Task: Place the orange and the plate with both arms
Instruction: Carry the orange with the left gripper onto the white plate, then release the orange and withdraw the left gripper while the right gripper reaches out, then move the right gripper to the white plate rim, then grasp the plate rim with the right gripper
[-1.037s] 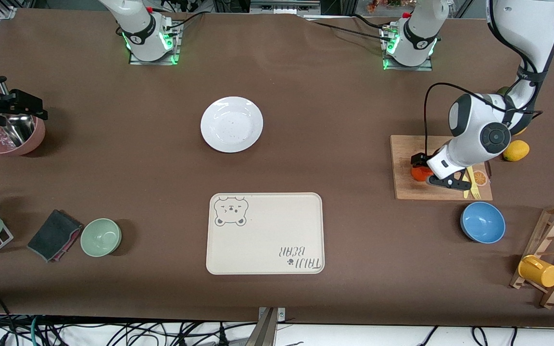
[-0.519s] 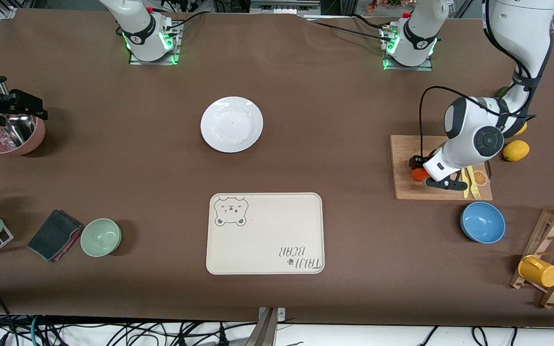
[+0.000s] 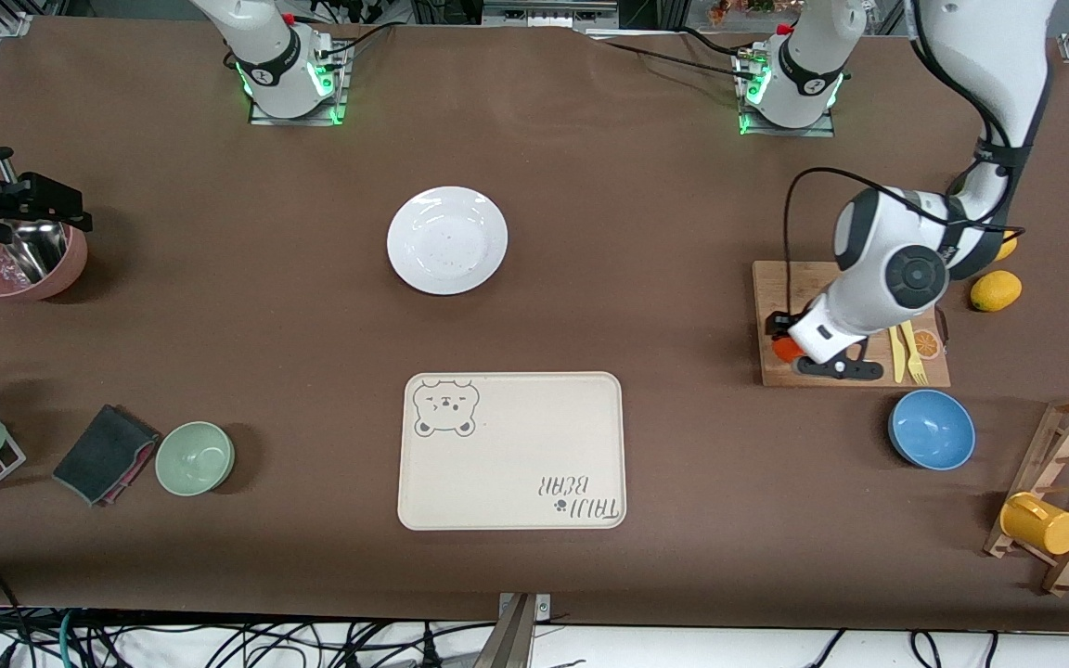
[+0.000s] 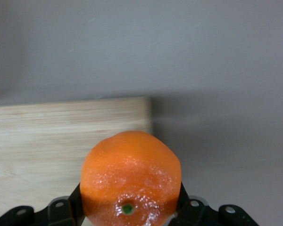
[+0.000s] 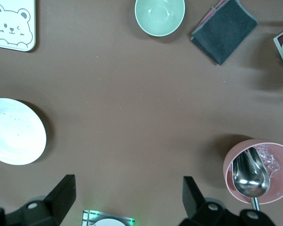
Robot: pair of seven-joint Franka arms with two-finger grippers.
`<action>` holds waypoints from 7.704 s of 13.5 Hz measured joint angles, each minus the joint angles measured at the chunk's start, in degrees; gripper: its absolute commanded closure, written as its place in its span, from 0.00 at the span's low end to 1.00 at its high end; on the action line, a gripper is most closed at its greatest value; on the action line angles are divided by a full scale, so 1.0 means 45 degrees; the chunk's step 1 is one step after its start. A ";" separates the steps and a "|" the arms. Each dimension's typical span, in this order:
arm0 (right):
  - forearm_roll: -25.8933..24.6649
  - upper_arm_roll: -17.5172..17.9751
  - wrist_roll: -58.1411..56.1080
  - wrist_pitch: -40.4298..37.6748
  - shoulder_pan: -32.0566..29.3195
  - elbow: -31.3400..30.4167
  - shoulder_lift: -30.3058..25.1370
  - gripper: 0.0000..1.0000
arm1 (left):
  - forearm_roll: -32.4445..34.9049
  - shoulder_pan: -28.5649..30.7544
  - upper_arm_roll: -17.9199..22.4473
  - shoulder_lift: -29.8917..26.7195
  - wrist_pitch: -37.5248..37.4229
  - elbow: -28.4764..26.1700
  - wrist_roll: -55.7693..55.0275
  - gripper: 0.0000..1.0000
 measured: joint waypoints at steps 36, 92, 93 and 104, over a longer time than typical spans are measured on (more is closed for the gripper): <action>0.0004 -0.0133 0.0055 0.0606 -0.0068 -0.0025 0.1134 0.00 | -0.1596 -0.0808 0.0455 0.3076 -0.6825 0.9324 -0.3048 0.00; 2.0411 0.4478 -1.2784 1.2038 0.0204 -1.3454 0.2738 0.77 | -0.0853 0.0495 0.1570 -0.3937 -0.8248 0.5197 0.2490 0.00; 2.0703 0.4478 -1.3137 1.2044 0.0204 -1.3456 0.2831 0.86 | -0.0853 0.0495 0.1570 -0.3937 -0.8248 0.5197 0.2490 0.00; 2.1388 0.4476 -1.2990 1.1983 0.0121 -1.2852 0.2997 1.00 | -0.0853 0.0495 0.1570 -0.3937 -0.8248 0.5198 0.2490 0.00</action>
